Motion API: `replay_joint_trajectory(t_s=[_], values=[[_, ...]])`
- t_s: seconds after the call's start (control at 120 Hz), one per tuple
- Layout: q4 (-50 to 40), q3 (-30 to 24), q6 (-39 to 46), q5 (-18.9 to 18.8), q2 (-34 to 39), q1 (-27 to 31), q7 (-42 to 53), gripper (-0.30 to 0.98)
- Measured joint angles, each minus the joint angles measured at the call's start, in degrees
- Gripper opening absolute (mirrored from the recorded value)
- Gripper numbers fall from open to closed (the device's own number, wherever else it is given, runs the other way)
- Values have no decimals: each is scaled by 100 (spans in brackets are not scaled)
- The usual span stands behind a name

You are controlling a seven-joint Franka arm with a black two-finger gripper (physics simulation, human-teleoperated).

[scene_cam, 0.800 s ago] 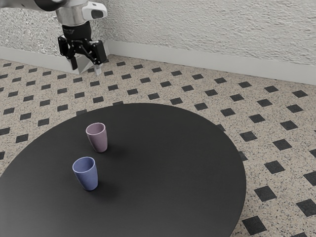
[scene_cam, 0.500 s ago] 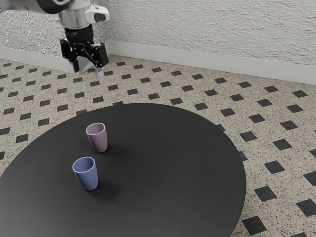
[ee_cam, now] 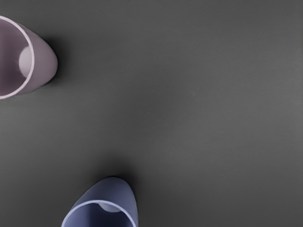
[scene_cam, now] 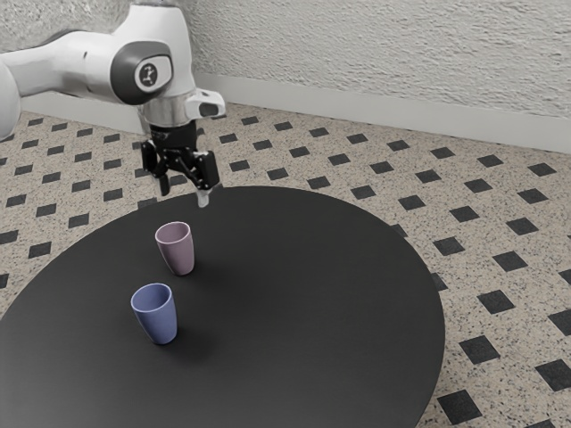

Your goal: Place the right cup onto the left cup

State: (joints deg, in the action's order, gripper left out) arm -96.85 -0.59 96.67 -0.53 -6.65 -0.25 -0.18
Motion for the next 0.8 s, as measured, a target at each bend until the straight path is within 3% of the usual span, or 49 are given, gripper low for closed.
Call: replay_joint_trajectory(t_s=[0.8], values=[[-2574,-69,2258,217,630,39,12,68]])
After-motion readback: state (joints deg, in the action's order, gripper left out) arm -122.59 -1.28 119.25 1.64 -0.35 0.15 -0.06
